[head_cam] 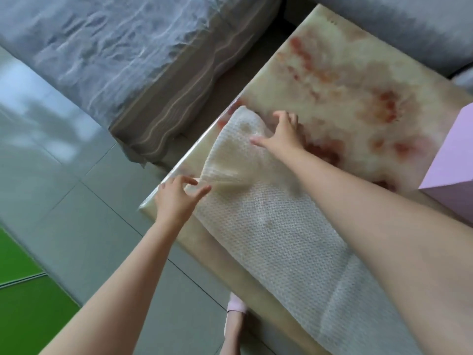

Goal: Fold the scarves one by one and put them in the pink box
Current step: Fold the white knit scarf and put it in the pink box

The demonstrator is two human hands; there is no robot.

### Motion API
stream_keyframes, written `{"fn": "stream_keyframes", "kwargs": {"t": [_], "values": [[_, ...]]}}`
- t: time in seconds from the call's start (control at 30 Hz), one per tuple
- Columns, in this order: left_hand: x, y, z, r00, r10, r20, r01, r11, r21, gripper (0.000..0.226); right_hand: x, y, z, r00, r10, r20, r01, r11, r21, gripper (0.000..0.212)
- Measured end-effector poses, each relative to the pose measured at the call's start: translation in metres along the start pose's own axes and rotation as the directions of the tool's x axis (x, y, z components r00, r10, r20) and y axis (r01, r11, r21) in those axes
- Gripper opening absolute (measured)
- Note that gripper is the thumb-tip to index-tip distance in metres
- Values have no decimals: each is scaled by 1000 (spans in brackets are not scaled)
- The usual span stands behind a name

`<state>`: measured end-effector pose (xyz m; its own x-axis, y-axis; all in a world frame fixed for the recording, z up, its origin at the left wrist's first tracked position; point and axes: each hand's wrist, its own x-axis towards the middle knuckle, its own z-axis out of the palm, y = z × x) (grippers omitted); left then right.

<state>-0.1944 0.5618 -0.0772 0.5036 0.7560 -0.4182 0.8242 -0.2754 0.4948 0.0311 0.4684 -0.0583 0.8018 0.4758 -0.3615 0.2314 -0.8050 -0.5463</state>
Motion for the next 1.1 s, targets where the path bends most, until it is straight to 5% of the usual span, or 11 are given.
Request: {"fn": "stream_keyframes", "kwargs": {"t": [0.13, 0.23, 0.3, 0.37, 0.5, 0.7, 0.8, 0.9, 1.1], "values": [[-10, -31, 13, 999, 8, 54, -5, 999, -53, 55, -13, 42, 26, 975, 52, 217, -8, 980, -197, 86], [-15, -30, 15, 993, -71, 95, 95, 955, -280, 53, -23, 63, 33, 979, -15, 203, 73, 957, -281, 83], [-18, -30, 16, 990, -60, 126, 84, 977, -196, 33, -26, 69, 34, 983, -26, 184, 76, 960, -270, 80], [-20, -33, 14, 995, -33, 90, 49, 982, -184, 26, -26, 71, 34, 981, -35, 189, 92, 948, -306, 79], [-18, -35, -1, 994, -103, -46, 72, 895, -439, 22, -26, 67, 31, 982, -71, 175, 138, 904, -404, 71], [-13, -36, -15, 976, -217, -38, 124, 686, -717, 11, -15, 63, 23, 999, -19, 30, 22, 994, -108, 53], [-18, -40, -9, 979, -198, -57, 130, 807, -577, 2, -12, 66, 20, 1000, 12, 16, -9, 983, -183, 43], [-20, -45, -2, 989, -113, -97, 81, 954, -288, 25, -12, 57, 19, 997, -78, -26, 66, 942, -329, 31], [-4, -39, -14, 892, -295, -344, 129, 894, -430, 29, 11, 33, -1, 914, -220, -340, 131, 955, -266, 27]]}}
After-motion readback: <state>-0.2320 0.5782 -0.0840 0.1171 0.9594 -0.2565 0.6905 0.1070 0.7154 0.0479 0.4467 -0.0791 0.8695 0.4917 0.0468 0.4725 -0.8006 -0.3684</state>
